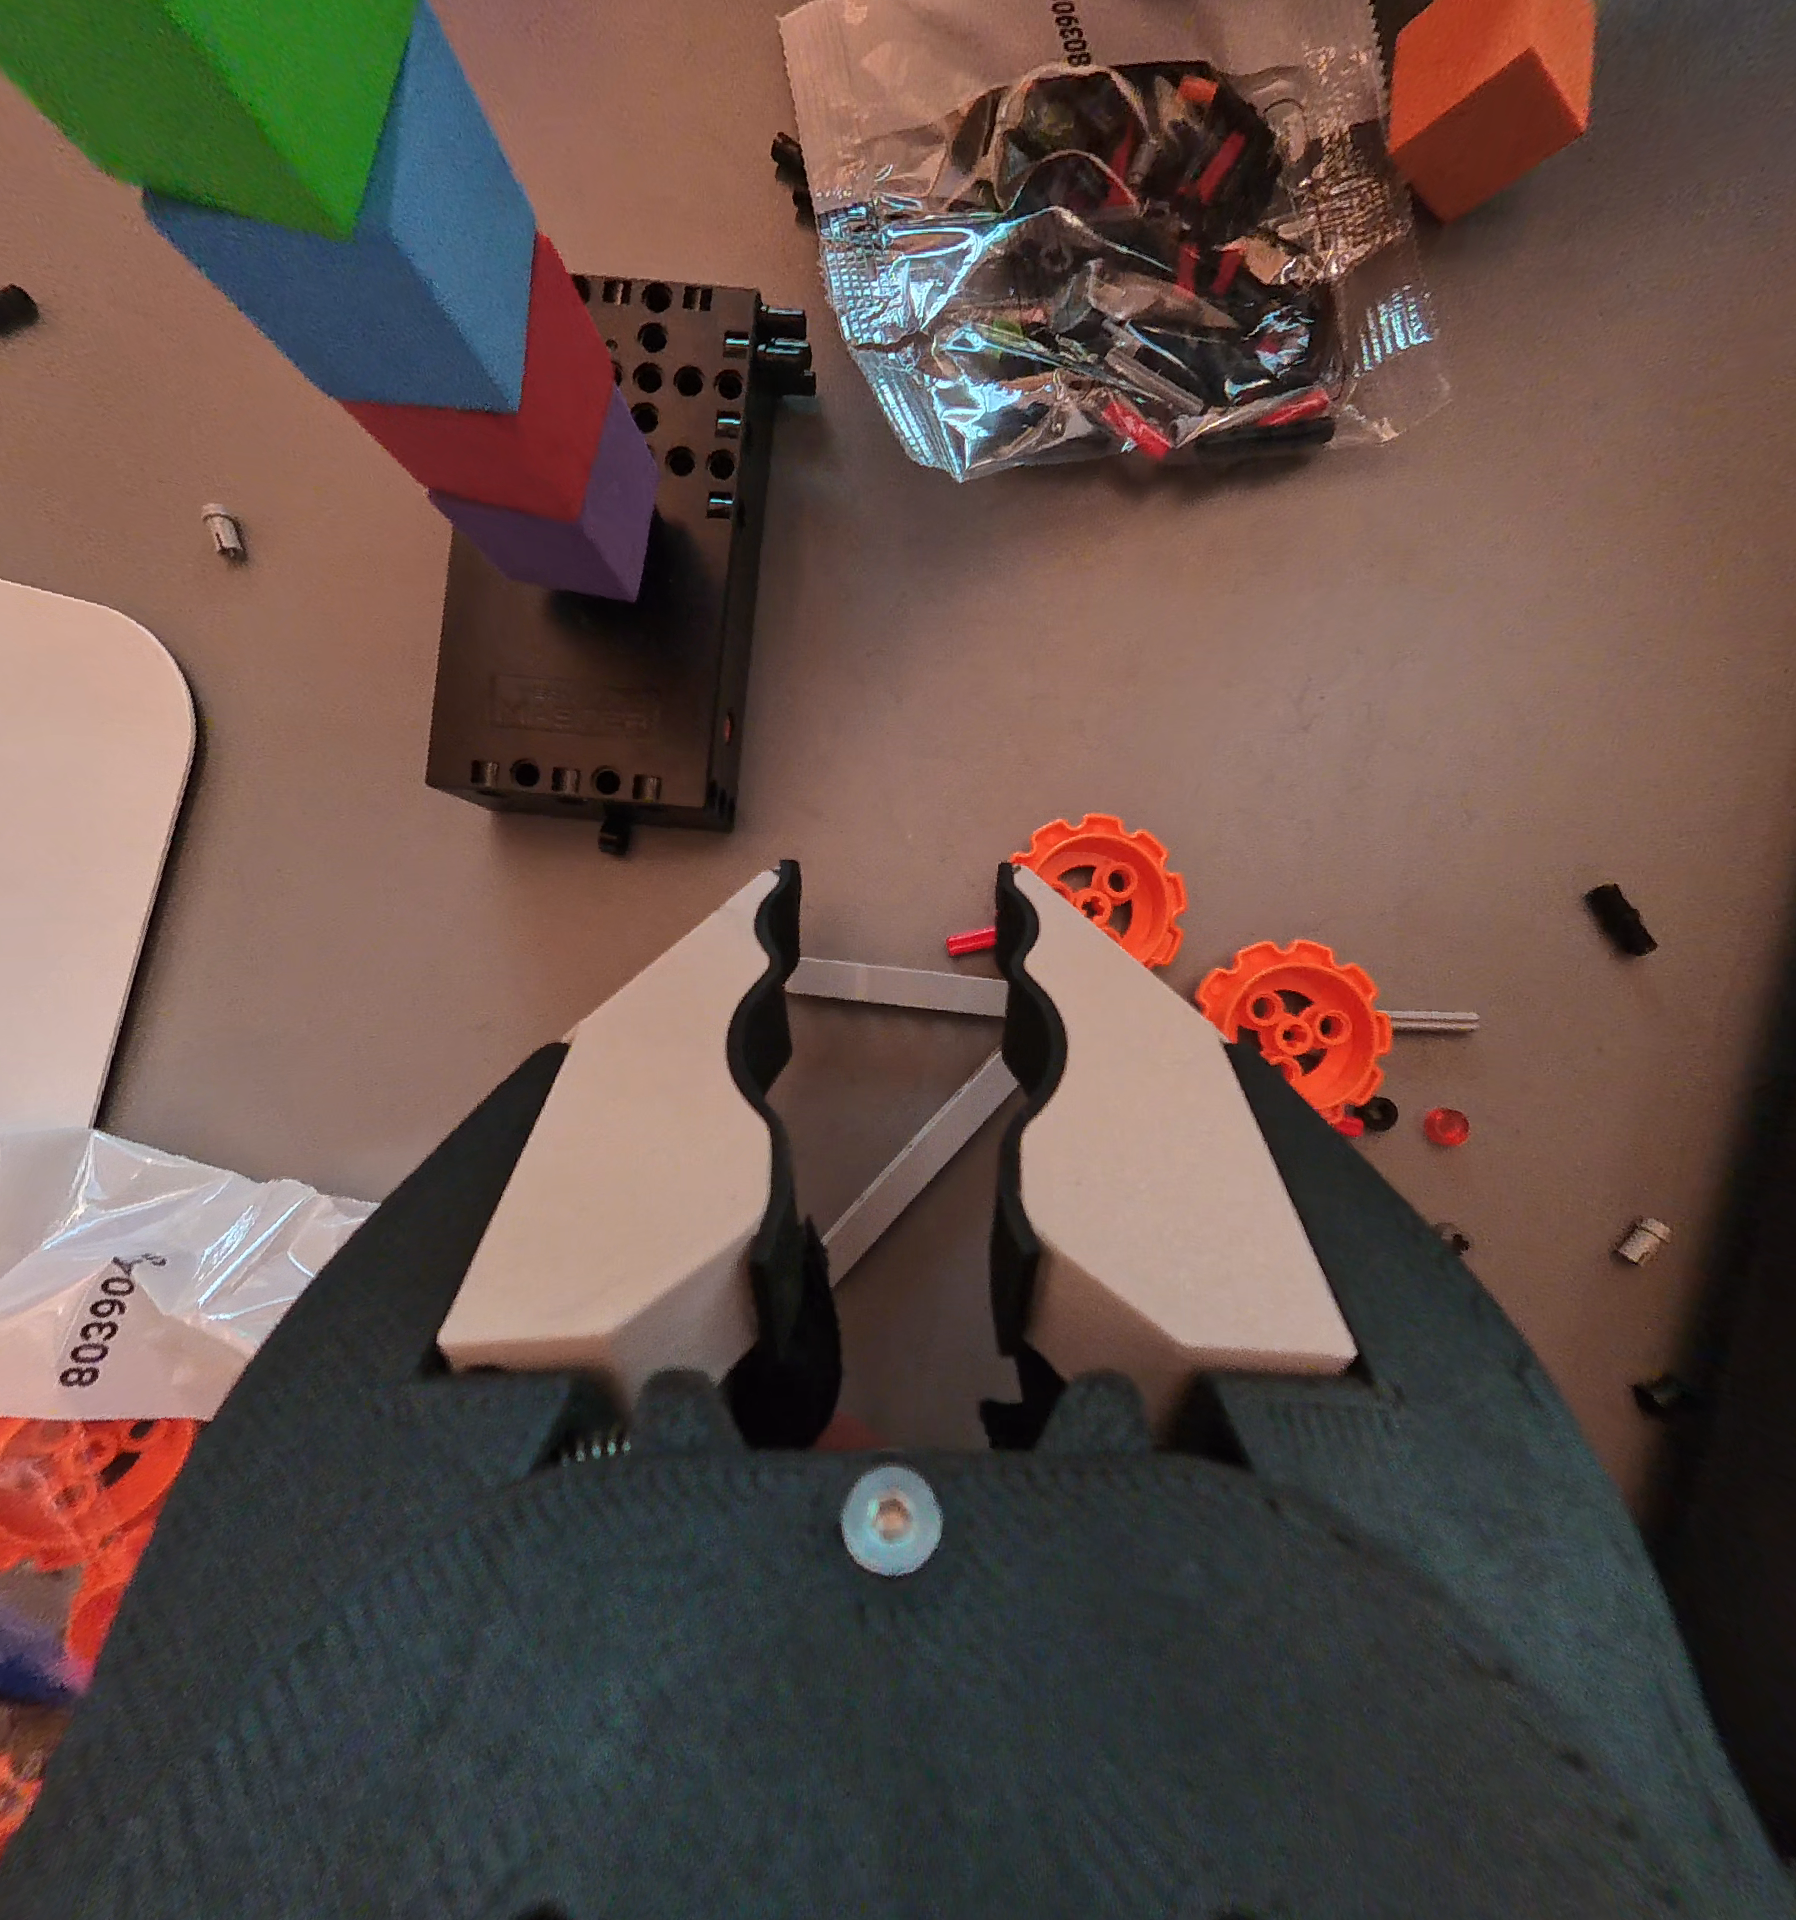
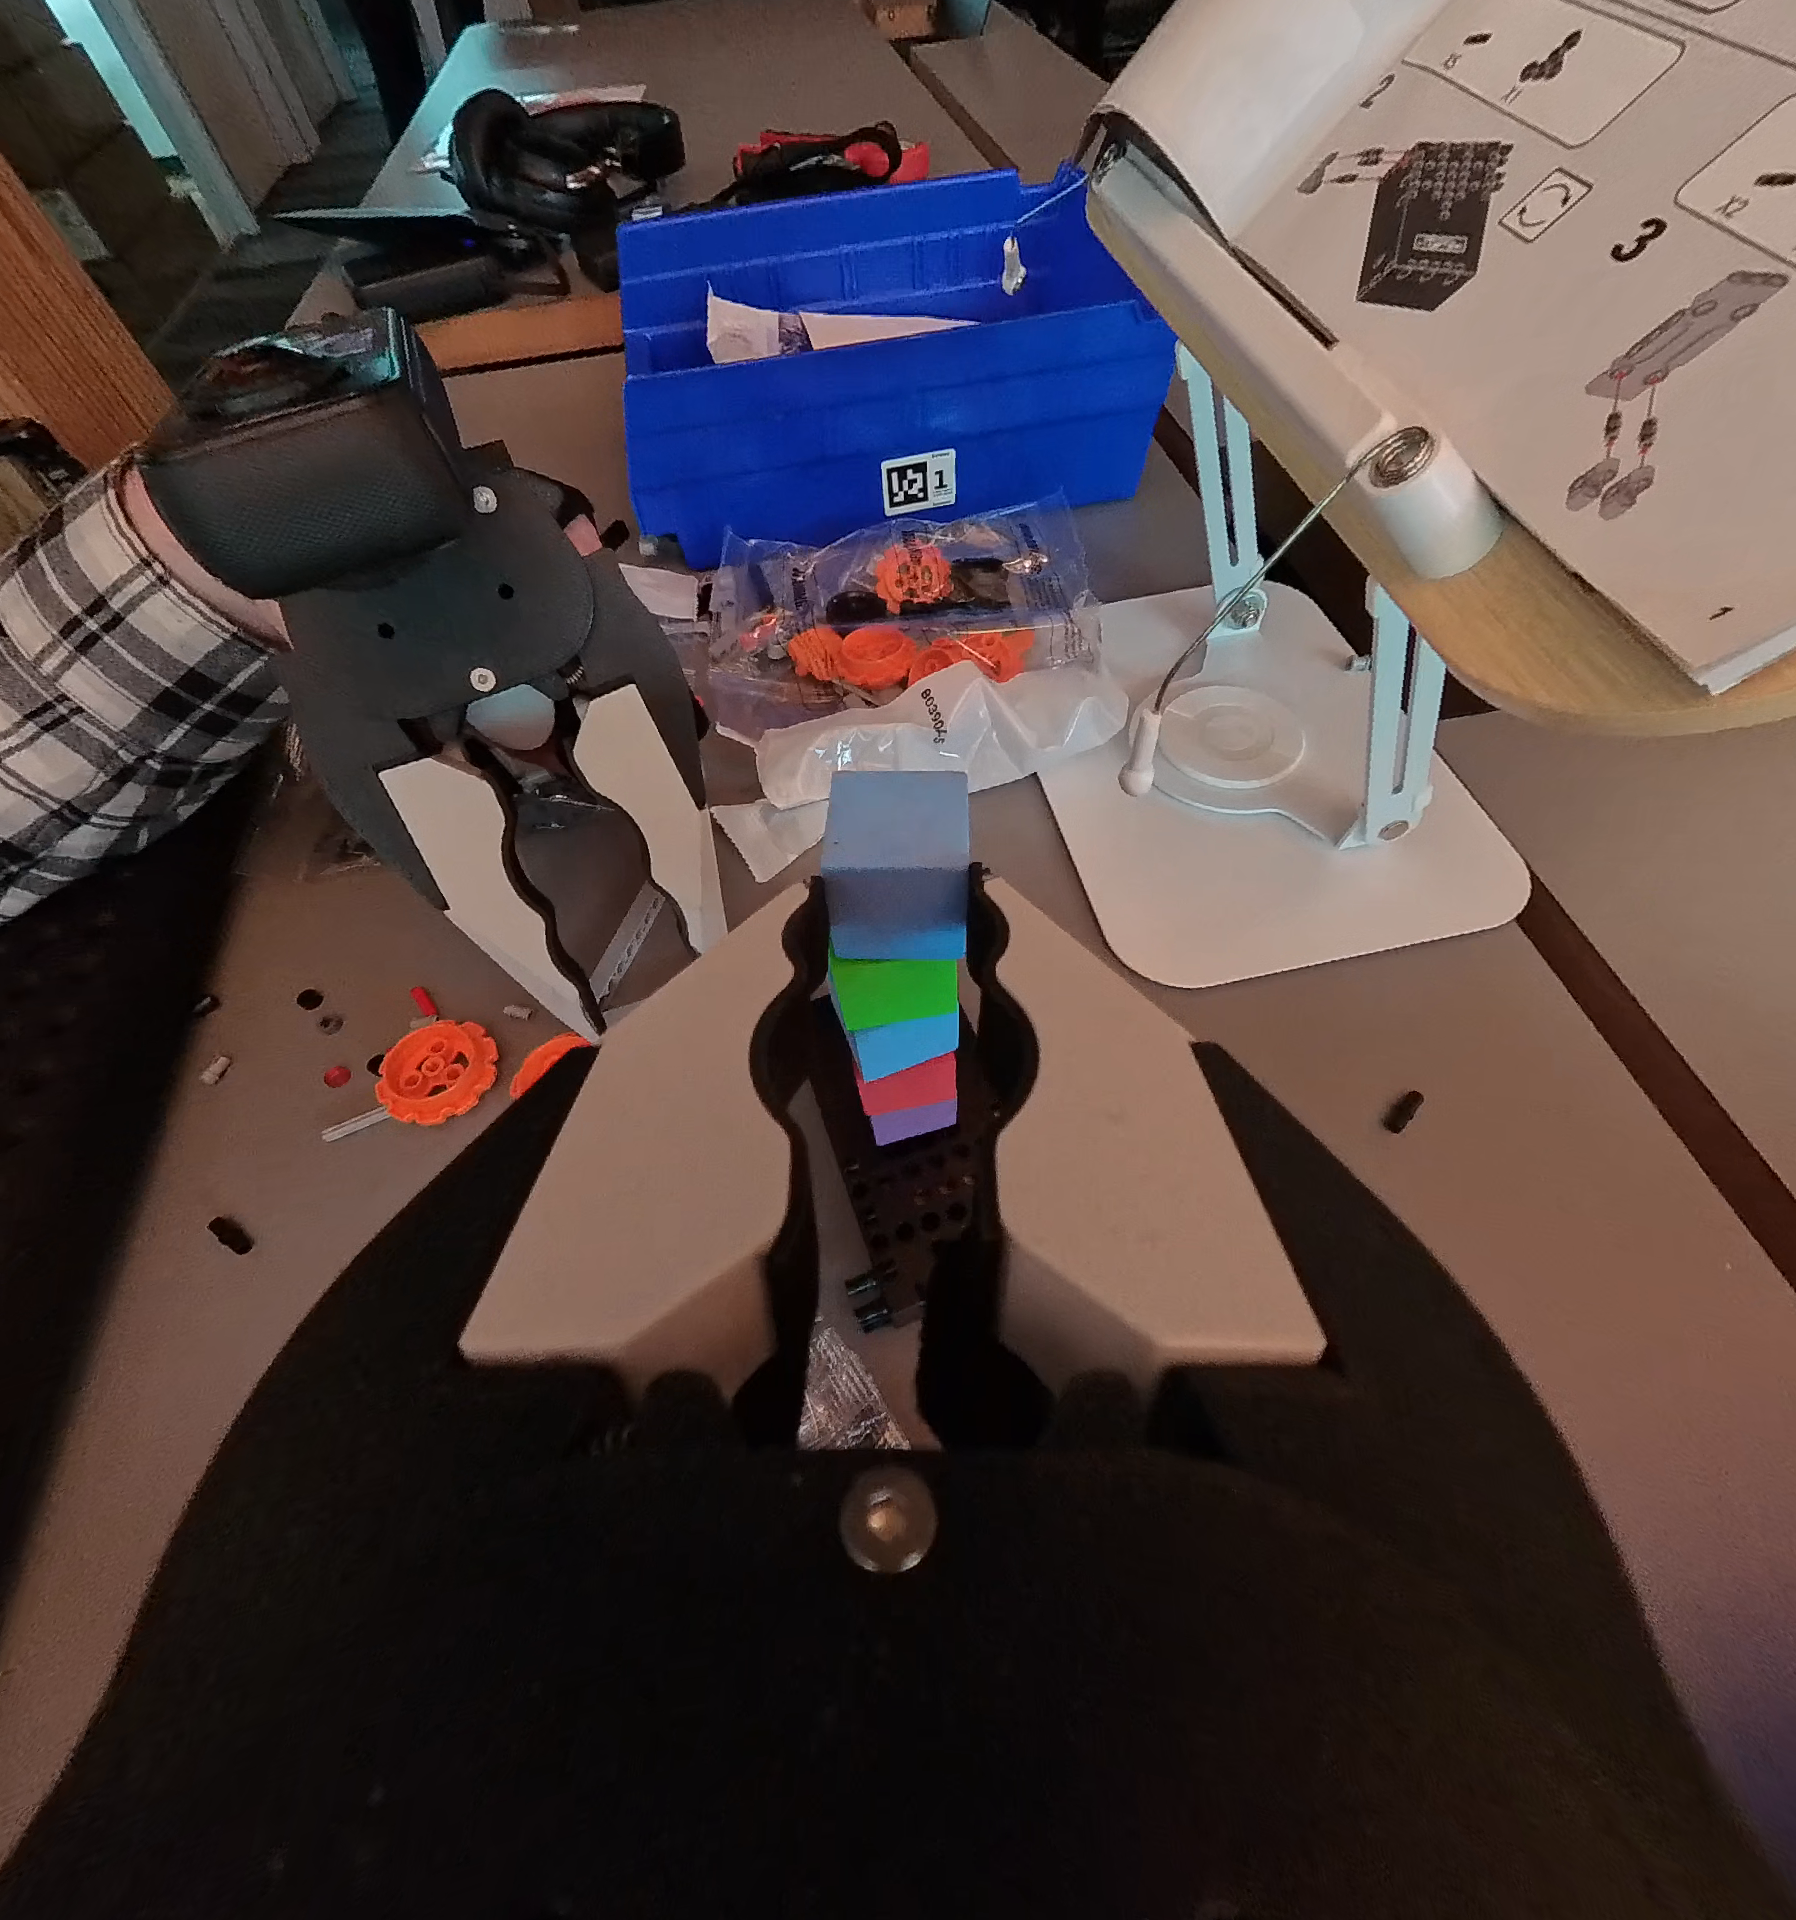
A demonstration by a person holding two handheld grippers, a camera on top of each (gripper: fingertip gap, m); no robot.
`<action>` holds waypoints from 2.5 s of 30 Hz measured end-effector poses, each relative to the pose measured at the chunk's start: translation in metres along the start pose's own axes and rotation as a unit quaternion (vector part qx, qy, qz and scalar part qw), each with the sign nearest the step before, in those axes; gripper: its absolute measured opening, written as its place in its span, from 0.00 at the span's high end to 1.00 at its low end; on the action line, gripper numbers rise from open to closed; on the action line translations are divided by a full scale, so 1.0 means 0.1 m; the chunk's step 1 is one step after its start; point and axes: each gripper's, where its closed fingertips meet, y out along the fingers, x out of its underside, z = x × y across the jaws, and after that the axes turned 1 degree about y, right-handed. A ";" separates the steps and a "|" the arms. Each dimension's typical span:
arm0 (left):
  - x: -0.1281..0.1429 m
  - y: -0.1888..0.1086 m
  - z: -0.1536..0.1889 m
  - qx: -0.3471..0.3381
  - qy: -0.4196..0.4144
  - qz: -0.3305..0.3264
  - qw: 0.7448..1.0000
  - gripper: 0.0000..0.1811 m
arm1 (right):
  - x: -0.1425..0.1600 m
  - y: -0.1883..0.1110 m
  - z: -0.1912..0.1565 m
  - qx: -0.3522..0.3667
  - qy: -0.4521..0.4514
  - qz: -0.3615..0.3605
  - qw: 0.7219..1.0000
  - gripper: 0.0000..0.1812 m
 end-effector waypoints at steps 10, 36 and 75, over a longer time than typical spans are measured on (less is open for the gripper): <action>0.00 0.00 0.01 0.001 0.000 0.000 1.000 0.80 | -0.01 -0.03 -0.06 -0.018 -0.008 0.013 1.000 0.86; -0.03 0.00 0.03 0.002 0.002 0.003 1.000 0.79 | 1.87 -1.22 -0.25 0.043 0.001 -0.488 0.872 0.76; 0.00 0.01 0.01 0.003 -0.001 0.000 1.000 0.79 | -0.22 -0.12 -0.02 0.010 -0.026 0.052 0.998 0.84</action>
